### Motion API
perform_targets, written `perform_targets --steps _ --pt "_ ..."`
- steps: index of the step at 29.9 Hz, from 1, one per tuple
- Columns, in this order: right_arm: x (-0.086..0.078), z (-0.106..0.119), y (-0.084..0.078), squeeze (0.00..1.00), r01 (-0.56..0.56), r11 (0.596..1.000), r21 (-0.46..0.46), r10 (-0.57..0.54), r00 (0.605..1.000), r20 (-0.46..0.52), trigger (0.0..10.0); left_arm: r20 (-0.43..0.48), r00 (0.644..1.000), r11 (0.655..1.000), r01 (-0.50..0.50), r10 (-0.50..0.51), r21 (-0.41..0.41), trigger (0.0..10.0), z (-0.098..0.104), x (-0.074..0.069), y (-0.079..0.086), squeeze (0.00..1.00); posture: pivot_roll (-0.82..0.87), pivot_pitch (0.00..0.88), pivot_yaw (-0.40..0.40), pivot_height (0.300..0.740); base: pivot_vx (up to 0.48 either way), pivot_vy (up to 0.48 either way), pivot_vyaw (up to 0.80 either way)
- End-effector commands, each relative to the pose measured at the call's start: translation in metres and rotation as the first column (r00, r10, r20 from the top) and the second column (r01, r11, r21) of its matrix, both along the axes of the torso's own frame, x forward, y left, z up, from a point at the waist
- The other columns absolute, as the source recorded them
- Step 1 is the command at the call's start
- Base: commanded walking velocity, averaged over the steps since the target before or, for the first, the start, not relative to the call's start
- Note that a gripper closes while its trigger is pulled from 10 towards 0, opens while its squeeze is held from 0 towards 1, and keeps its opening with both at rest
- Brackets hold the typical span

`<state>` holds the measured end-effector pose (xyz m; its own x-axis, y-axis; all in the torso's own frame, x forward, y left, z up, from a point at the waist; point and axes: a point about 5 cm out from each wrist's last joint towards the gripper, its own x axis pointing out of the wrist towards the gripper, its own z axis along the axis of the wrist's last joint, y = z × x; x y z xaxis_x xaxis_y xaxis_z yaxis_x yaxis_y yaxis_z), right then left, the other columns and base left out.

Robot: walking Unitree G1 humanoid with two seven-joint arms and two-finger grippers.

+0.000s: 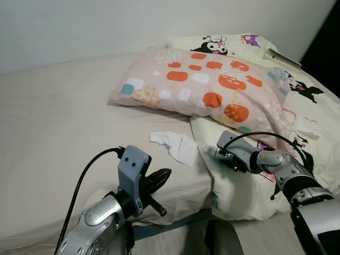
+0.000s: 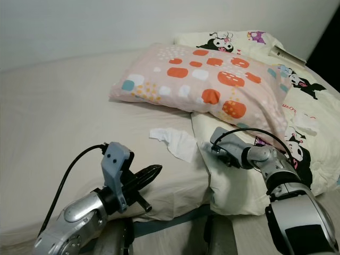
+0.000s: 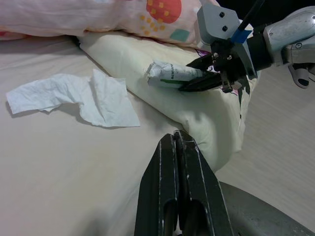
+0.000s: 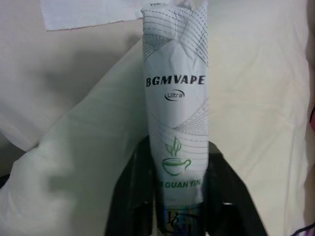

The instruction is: Clean up the room

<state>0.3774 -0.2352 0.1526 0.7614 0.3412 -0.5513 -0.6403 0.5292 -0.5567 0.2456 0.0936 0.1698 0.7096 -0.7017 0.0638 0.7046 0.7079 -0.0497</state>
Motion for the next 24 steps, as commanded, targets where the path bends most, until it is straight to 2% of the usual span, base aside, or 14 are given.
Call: perform_targets --steps 1,3,5,7,10,11,13,14,16,18,19,22,23,24 --pt "-0.004 -0.005 -0.009 0.00 0.036 0.999 0.003 -0.036 0.999 -0.026 0.0 -0.007 1.000 1.000 0.004 -0.004 0.009 10.0 -0.003 -0.001 -0.001 0.00 0.16 0.294 -0.014 0.578 0.000 0.000 0.00" --pt "-0.004 -0.004 -0.009 0.00 0.039 0.999 0.009 -0.038 0.999 -0.023 0.0 -0.006 1.000 1.000 0.003 -0.003 0.010 10.0 -0.003 -0.001 -0.001 0.00 0.16 0.294 -0.014 0.578 0.000 0.000 0.00" --pt "-0.001 0.001 -0.007 0.00 0.058 0.995 0.075 -0.058 0.998 -0.004 0.0 -0.001 1.000 1.000 0.000 0.000 0.011 10.0 -0.003 0.001 0.000 0.00 0.14 0.275 -0.015 0.578 0.000 0.000 0.00" --pt "-0.001 0.001 -0.007 0.00 0.058 0.995 0.075 -0.058 0.998 -0.004 0.0 -0.001 1.000 1.000 0.000 0.000 0.011 10.0 -0.003 0.001 0.000 0.00 0.14 0.275 -0.015 0.578 0.000 0.000 0.00" --pt "0.002 0.006 -0.002 0.00 0.068 0.981 0.180 -0.072 0.997 0.018 0.0 0.003 1.000 1.000 -0.007 0.007 0.007 10.0 -0.005 0.004 0.001 0.00 0.12 0.242 -0.021 0.578 0.000 0.000 0.00" --pt "0.002 0.006 -0.002 0.00 0.068 0.981 0.180 -0.072 0.997 0.018 0.0 0.003 1.000 1.000 -0.007 0.007 0.007 10.0 -0.005 0.004 0.001 0.00 0.12 0.242 -0.021 0.578 0.000 0.000 0.00" --pt "0.005 0.010 0.007 0.00 0.058 0.956 0.288 -0.077 0.996 0.052 0.0 0.001 0.999 0.999 -0.039 0.039 -0.010 10.0 -0.008 0.008 0.002 0.00 0.07 0.197 -0.030 0.578 0.000 0.000 0.00" --pt "0.005 0.010 0.007 0.00 0.058 0.956 0.288 -0.077 0.996 0.052 0.0 0.001 0.999 0.999 -0.039 0.039 -0.010 10.0 -0.008 0.008 0.002 0.00 0.07 0.197 -0.030 0.578 0.000 0.000 0.00" --pt "0.007 0.014 0.018 0.00 0.026 0.923 0.383 -0.071 0.992 0.105 0.0 -0.024 0.992 0.992 -0.125 0.125 -0.028 10.0 -0.016 0.016 0.006 0.00 0.03 0.160 -0.035 0.578 0.000 0.000 0.00" --pt "0.008 0.017 0.026 0.00 -0.002 0.902 0.432 -0.069 0.986 0.149 0.0 -0.043 0.974 0.975 -0.224 0.223 -0.005 10.0 -0.023 0.024 0.012 0.00 0.03 0.155 -0.035 0.578 0.000 0.000 0.00" --pt "0.010 0.020 0.029 0.00 0.008 0.878 0.479 -0.113 0.975 0.192 4.0 -0.054 0.950 0.952 -0.307 0.307 0.016 10.0 -0.028 0.030 0.019 0.00 0.01 0.133 -0.031 0.578 0.000 0.000 0.00" --pt "0.011 0.024 0.032 0.00 0.029 0.841 0.540 -0.185 0.954 0.236 4.0 -0.065 0.912 0.915 -0.402 0.404 0.040 10.0 -0.034 0.038 0.027 0.00 0.01 0.133 -0.031 0.578 0.000 0.000 0.00" --pt "0.011 0.023 0.033 0.00 0.026 0.841 0.540 -0.183 0.954 0.239 4.8 -0.069 0.905 0.907 -0.419 0.421 0.043 10.0 -0.035 0.039 0.028 0.00 0.01 0.128 -0.031 0.578 0.000 0.000 0.00" --pt "0.010 0.022 0.035 0.00 0.017 0.838 0.546 -0.183 0.950 0.252 10.0 -0.080 0.888 0.892 -0.450 0.452 0.046 10.0 -0.037 0.041 0.031 0.00 0.01 0.128 -0.031 0.578 0.000 0.000 0.00"
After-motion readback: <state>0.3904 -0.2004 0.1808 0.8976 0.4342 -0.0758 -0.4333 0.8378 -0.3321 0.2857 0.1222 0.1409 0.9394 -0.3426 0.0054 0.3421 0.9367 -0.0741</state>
